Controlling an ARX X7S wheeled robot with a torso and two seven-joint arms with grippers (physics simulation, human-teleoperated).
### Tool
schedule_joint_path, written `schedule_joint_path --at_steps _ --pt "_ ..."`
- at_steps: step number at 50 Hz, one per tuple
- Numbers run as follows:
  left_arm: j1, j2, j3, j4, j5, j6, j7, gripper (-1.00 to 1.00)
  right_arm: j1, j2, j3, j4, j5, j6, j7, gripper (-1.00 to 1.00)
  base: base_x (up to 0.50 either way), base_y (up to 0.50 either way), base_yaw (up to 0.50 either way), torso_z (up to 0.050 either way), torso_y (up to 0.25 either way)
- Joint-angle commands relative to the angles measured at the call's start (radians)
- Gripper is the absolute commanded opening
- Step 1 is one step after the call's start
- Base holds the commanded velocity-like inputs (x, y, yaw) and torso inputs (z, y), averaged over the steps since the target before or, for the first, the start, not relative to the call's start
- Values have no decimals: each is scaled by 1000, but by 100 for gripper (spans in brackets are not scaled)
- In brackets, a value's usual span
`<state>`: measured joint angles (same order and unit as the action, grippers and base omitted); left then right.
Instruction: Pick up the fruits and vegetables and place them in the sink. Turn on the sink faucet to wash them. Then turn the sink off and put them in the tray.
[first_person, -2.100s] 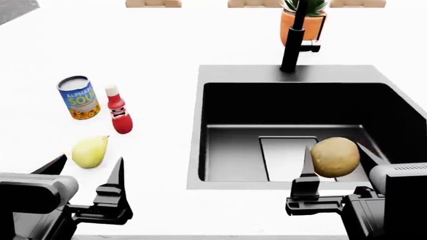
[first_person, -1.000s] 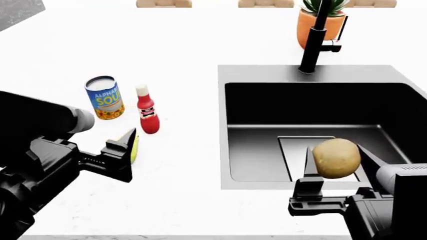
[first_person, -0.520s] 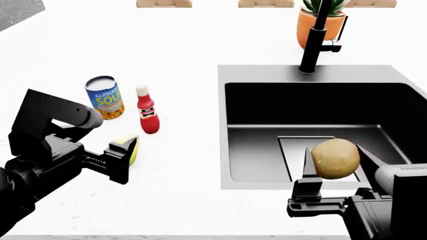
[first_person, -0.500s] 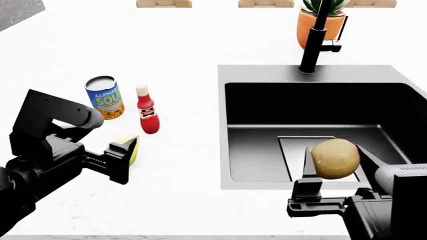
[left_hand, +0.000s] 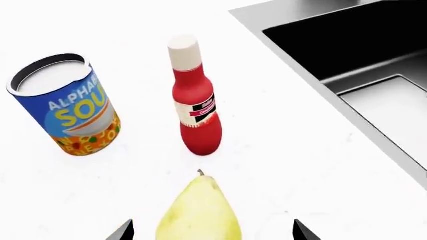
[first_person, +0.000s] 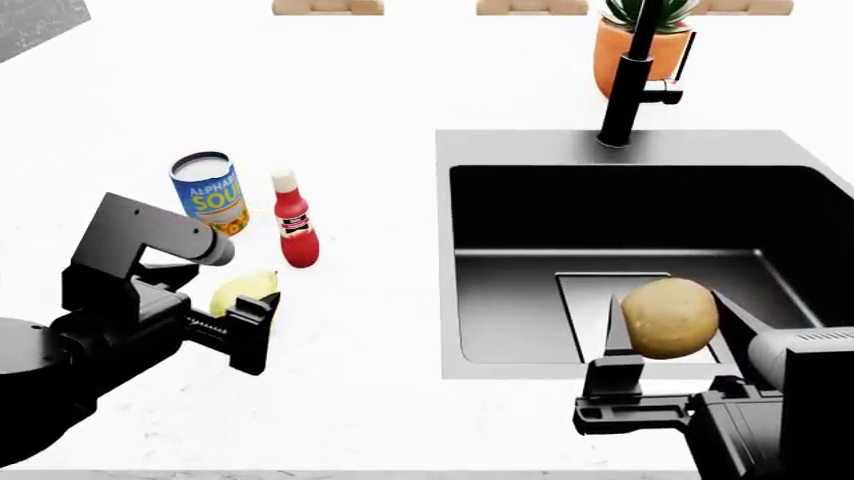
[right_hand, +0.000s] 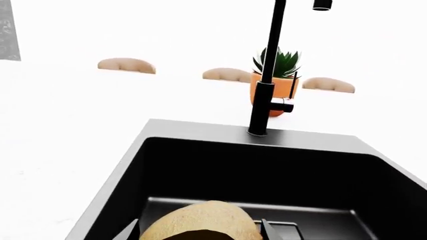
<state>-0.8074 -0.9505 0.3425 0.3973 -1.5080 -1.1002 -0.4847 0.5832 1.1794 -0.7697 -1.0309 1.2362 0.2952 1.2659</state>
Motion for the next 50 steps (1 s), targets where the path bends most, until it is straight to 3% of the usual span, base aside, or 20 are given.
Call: schedule_joint_path --at_steps 1,50 --pt "-29 24 46 -60 61 -20 40 100 17 0 -3 1 -4 12 -2 -100 0 0 0 0 0" --pt "-75 94 167 -230 201 -35 142 100 33 18 -47 -2 -21 -12 8 -100 0 0 0 0 0"
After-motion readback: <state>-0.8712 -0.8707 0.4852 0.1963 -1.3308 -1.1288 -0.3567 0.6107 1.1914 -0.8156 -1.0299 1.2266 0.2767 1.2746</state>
